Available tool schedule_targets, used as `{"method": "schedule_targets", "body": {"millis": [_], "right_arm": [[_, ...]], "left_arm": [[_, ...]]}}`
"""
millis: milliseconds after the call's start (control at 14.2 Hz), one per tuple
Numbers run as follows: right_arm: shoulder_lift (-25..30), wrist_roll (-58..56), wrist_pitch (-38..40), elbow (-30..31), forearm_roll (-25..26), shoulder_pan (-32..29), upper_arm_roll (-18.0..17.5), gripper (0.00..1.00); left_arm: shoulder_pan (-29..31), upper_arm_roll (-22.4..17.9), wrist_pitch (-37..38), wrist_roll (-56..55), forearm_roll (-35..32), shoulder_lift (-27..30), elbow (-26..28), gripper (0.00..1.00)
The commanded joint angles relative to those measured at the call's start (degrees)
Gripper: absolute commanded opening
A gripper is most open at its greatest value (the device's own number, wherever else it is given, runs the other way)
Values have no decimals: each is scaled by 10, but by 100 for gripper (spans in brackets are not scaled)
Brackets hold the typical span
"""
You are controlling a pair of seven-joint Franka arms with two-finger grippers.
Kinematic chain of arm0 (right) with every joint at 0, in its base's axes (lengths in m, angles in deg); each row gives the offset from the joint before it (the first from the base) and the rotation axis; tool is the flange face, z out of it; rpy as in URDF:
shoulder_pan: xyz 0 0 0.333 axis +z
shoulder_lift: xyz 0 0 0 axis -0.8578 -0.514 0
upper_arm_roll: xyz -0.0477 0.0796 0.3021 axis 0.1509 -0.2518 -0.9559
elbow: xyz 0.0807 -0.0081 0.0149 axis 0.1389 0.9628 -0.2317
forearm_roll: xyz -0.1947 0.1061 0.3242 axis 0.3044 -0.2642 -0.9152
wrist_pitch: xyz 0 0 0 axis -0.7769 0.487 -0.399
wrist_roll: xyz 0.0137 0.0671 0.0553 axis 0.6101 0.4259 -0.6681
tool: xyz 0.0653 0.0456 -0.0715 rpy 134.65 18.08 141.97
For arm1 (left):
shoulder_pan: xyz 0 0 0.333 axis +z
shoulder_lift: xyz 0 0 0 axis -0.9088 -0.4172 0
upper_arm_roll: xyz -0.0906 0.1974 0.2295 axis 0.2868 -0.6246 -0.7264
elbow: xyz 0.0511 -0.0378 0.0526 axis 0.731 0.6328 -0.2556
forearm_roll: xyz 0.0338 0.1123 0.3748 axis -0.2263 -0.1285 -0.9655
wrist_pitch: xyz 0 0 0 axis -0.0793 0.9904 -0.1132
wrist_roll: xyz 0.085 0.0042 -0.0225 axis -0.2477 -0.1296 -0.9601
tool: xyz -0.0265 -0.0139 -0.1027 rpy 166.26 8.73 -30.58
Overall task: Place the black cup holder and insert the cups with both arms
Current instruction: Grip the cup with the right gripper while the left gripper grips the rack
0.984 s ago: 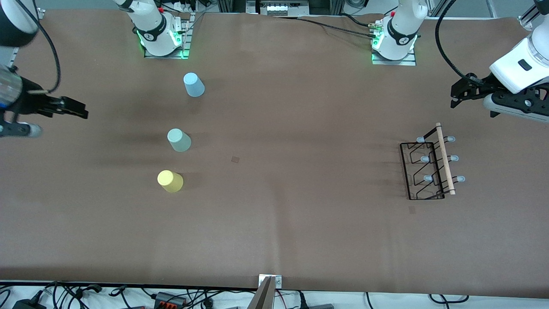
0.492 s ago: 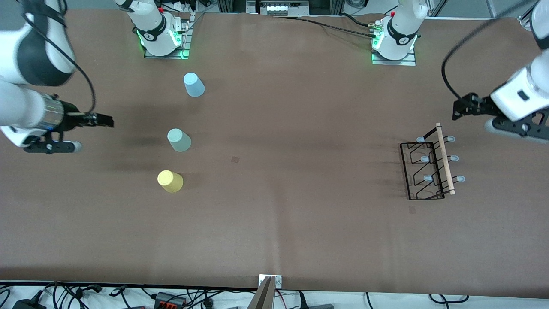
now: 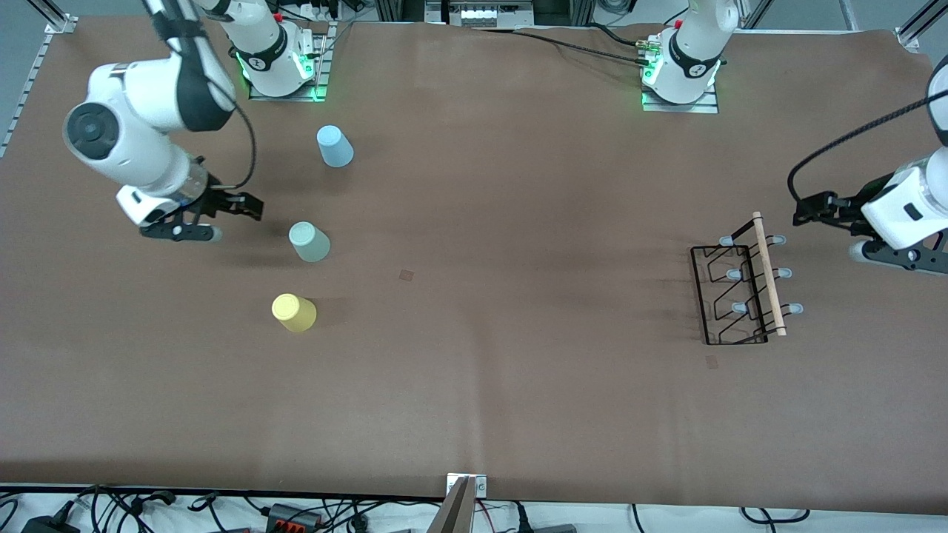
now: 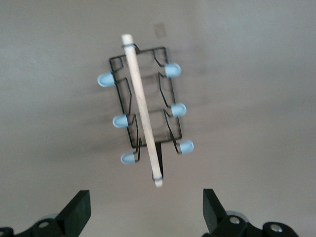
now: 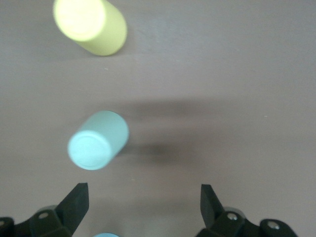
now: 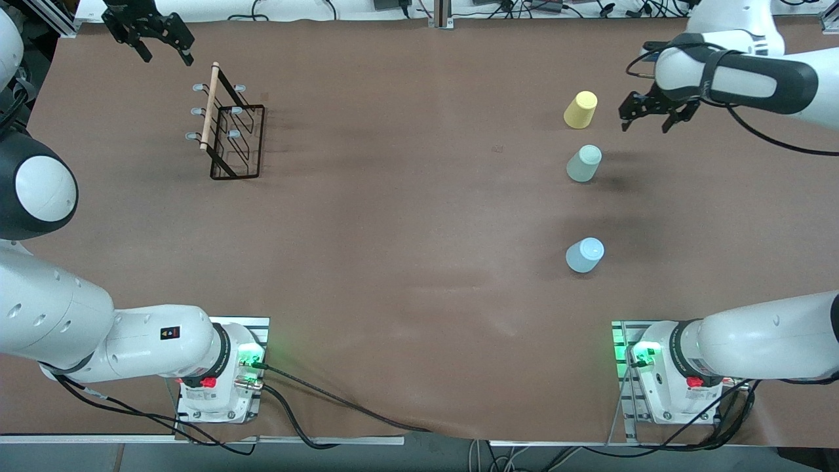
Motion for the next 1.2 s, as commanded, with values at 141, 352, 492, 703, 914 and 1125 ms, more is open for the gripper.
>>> {"method": "schedule_targets", "body": {"millis": [141, 352, 492, 703, 914, 1125], "right_arm": [[3, 26, -52, 14, -5, 16, 2, 100], [-23, 33, -85, 13, -5, 17, 2, 100], [-30, 71, -87, 13, -6, 32, 2, 100], [-51, 140, -120, 12, -6, 51, 2, 100], [-78, 184, -158, 12, -5, 74, 2, 100], [-87, 185, -163, 17, -5, 76, 2, 100]], "left_arm": [[1, 11, -183, -66, -11, 9, 119, 100], [4, 10, -289, -52, -11, 10, 189, 100], [12, 10, -344, -33, -11, 10, 221, 100], [13, 10, -409, -22, -11, 5, 257, 89], [13, 10, -416, -22, -11, -7, 258, 56], [20, 9, -416, -22, -11, -12, 258, 46]]}}
